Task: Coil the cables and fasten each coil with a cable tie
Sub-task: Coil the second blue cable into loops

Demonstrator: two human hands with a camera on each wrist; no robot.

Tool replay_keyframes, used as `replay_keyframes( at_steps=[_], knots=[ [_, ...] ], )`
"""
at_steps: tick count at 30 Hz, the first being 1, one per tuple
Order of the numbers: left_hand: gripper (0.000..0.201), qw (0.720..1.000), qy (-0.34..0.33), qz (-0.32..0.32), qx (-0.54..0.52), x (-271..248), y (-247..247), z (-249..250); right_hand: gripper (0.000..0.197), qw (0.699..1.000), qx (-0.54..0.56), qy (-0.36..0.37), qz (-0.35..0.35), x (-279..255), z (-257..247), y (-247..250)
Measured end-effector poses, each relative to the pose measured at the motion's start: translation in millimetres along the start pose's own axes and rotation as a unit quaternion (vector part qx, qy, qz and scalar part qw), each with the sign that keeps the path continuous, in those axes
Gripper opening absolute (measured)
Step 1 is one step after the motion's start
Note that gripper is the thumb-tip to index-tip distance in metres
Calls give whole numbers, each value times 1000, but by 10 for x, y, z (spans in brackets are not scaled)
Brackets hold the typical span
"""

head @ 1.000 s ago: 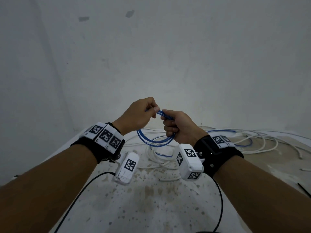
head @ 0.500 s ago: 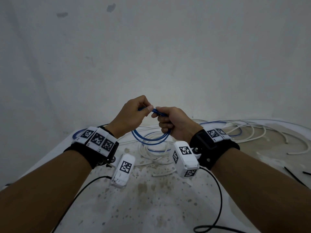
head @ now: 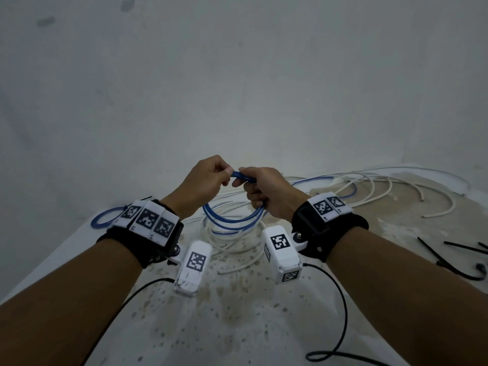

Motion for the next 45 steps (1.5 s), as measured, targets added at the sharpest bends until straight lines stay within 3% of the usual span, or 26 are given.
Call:
replay_keyframes(
  at_steps=[6, 11, 16, 23, 33, 41, 45],
  knots=[
    [16, 999, -32, -7, 6, 30, -97, 38, 38, 1000, 3, 3, 14, -22, 34, 110],
    [26, 996, -34, -10, -87, -19, -19, 7, 37, 998, 55, 20, 28, 26, 33, 81],
    [29, 981, 34, 44, -185, -87, 23, -175, 37, 987, 146, 37, 64, 104, -29, 3],
    [24, 973, -3, 103, -205, -182, 128, -302, 38, 982, 173, 23, 70, 150, -16, -140],
    [32, 977, -49, 112, -175, -164, 251, -280, 40, 982, 173, 6, 73, 189, 8, -257],
    [34, 984, -62, 92, -142, -149, 284, -329, 62, 975, 214, 3, 54, 208, -17, -275],
    [33, 987, -51, 82, -131, -141, 297, -335, 45, 977, 203, 3, 60, 228, 14, -291]
  ],
)
Point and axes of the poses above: each hand's wrist, its own x-axis towards the middle knuckle, its own y-axis out of the back of the hand, z = x × y, the point moved 1 cm from there along x, towards the middle knuckle, and after that the axes turned 6 degrees about -z, right-handed, at the moved point
